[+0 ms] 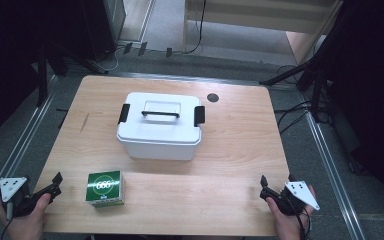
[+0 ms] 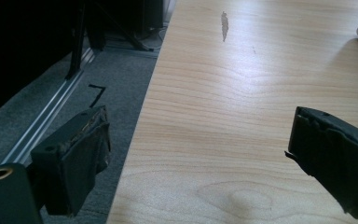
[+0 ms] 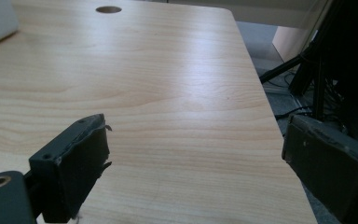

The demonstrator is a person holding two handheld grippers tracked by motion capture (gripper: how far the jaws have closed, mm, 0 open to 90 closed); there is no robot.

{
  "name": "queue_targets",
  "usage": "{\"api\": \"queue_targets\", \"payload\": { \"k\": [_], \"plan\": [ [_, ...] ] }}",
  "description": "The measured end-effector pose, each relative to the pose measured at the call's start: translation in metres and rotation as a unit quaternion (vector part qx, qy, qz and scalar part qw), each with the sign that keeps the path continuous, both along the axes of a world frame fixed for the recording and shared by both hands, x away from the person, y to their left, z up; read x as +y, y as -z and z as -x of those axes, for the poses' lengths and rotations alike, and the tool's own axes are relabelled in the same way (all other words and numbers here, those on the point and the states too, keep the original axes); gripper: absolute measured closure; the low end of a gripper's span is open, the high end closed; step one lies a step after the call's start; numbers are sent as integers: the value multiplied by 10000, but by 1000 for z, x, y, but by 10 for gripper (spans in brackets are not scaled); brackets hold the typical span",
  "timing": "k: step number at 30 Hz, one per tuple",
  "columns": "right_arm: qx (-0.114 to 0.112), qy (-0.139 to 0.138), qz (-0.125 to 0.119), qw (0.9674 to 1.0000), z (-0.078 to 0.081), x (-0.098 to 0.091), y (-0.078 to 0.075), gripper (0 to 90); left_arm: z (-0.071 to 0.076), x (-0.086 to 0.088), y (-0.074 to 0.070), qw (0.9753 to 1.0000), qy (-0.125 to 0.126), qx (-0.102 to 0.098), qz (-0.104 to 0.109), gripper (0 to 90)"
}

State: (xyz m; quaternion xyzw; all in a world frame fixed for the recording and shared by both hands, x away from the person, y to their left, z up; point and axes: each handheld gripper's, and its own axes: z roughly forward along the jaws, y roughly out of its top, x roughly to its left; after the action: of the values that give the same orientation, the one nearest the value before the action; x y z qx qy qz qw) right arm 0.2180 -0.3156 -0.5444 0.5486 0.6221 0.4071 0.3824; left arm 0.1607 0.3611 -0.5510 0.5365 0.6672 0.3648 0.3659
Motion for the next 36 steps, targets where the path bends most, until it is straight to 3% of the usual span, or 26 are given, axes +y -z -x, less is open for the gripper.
{"api": "queue_targets", "payload": {
  "k": [3, 4, 5, 6, 8, 9, 10, 11, 12, 16, 22, 24, 27, 34, 36],
  "plan": [
    [-20, 23, -54, 10000, 1, -1, -1, 72, 0, -2, 0, 9999, -51, 17, -121, 113],
    [-35, 130, -51, 9999, 2, 0, -1, 156, 1, -3, 0, 9998, -93, 3, -174, 188],
    [-35, 130, -51, 9999, 2, 0, -1, 156, 1, -3, 0, 9998, -93, 3, -174, 252],
    [21, 352, -104, 9993, 2, 4, -3, 258, 1, -5, -1, 9997, -119, 13, -216, 332],
    [5, 331, -186, 9993, 4, 9, -5, 399, 3, -7, -2, 9999, -19, 44, -129, 492],
    [5, 331, -186, 9993, 4, 9, -5, 399, 3, -7, -2, 9999, -19, 44, -129, 551],
    [-62, 55, -239, 9997, 7, 16, -8, 489, 5, -11, -3, 9999, 134, 53, -80, 578],
    [-62, 55, -239, 9997, 7, 16, -8, 489, 5, -11, -3, 9999, 134, 53, -80, 627],
    [-83, -224, -186, 9995, 10, 25, -11, 561, 5, -18, -5, 9993, 257, 180, -180, 653],
    [-91, -639, -210, 9977, 12, 44, -14, 633, 4, -30, -6, 9981, 549, 263, -77, 691],
    [-55, -896, -176, 9958, 14, 61, -15, 692, 6, -39, -9, 9964, 800, 270, 50, 768],
    [40, -1061, -271, 9940, 14, 68, -17, 730, 8, -42, -10, 9957, 895, 239, 81, 814],
    [88, -1185, -328, 9924, 14, 74, -18, 746, 10, -44, -12, 9951, 946, 251, 114, 845],
    [175, -1398, -194, 9898, 18, 96, -18, 745, 11, -54, -14, 9927, 1173, 266, 100, 895],
    [199, -1538, -133, 9878, 19, 106, -19, 744, 11, -58, -15, 9922, 1215, 273, 70, 896]
  ]
}}
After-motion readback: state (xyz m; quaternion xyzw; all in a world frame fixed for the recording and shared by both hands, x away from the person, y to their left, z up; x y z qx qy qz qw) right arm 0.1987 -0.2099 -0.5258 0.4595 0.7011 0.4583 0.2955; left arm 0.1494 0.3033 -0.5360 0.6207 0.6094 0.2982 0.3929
